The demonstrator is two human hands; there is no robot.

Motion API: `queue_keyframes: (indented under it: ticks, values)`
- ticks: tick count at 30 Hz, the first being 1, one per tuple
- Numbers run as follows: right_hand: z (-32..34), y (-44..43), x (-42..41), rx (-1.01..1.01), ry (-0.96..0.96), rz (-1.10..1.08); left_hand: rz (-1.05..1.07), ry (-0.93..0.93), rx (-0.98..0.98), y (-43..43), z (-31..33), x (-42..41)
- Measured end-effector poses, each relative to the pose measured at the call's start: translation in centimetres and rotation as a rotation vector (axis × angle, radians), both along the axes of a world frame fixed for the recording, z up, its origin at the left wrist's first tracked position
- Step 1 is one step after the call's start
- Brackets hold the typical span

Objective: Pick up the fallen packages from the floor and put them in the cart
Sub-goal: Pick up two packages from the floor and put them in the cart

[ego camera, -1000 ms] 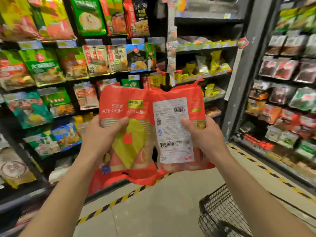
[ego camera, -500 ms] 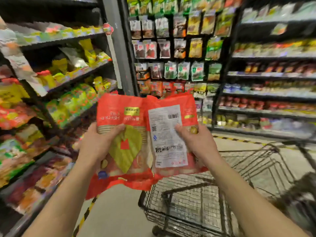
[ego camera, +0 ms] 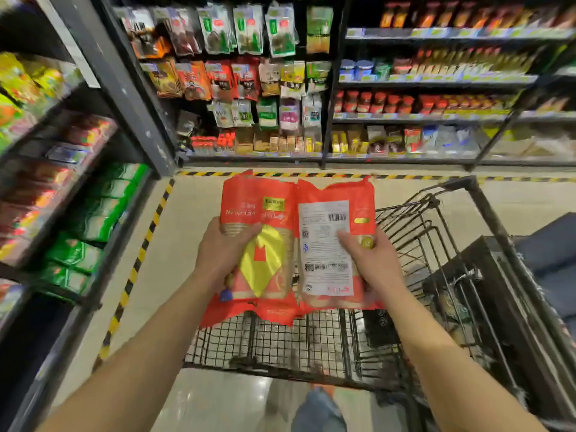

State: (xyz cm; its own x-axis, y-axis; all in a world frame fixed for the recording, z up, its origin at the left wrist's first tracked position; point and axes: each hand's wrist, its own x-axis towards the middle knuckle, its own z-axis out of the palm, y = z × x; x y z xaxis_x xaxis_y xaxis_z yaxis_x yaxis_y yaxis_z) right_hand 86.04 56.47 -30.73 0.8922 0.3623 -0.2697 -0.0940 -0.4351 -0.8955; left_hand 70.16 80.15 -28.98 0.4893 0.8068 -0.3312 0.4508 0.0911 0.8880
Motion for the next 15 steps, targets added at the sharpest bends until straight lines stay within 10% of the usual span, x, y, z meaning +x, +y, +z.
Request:
queue_keyframes:
  ticks: [15]
  values:
    - [-20.6, 0.0, 10.0, -0.136, 0.309, -0.072, -0.026, 0.173, -0.126, 0.0, -20.0, 9.5]
